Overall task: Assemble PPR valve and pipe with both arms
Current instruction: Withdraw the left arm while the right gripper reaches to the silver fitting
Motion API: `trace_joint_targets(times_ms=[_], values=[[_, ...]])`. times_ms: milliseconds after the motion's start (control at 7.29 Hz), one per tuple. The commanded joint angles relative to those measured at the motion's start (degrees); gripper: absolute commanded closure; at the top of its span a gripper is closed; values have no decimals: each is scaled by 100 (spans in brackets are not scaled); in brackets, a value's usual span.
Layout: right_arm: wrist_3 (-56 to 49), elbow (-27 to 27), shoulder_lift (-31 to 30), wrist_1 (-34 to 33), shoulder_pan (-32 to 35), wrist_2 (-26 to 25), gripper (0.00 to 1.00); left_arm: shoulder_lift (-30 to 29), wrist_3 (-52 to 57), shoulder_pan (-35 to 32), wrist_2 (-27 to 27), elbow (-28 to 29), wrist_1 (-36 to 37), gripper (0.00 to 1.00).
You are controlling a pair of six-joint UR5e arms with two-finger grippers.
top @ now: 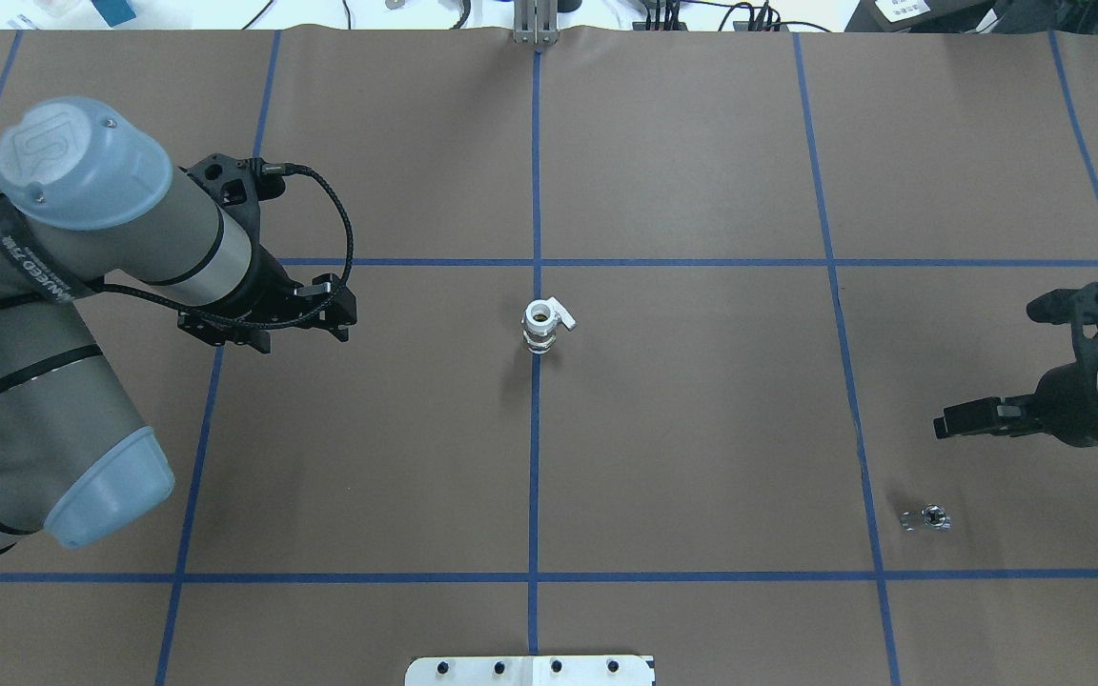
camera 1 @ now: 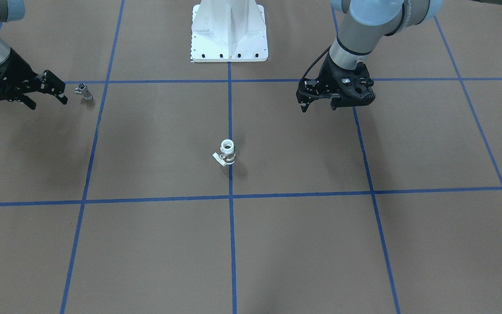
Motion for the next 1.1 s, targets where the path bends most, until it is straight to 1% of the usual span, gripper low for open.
trace_joint_targets(times_ms=[0, 137, 412, 549, 961], values=[[639, 193, -185, 28, -868, -713, 5, 177, 27, -122, 11, 16, 14, 14], [788, 193, -186, 28, -1115, -865, 5, 292, 36, -184, 11, 16, -4, 14], [965, 316, -247, 20, -1284, -875, 5, 302, 36, -176, 2, 7, -4, 14], [965, 316, -256, -59, -1424, -1005, 7, 293, 36, -185, 2, -11, -4, 14], [965, 316, -256, -208, -1688, -1173, 11, 319, 28, -176, 11, 15, 5, 14]])
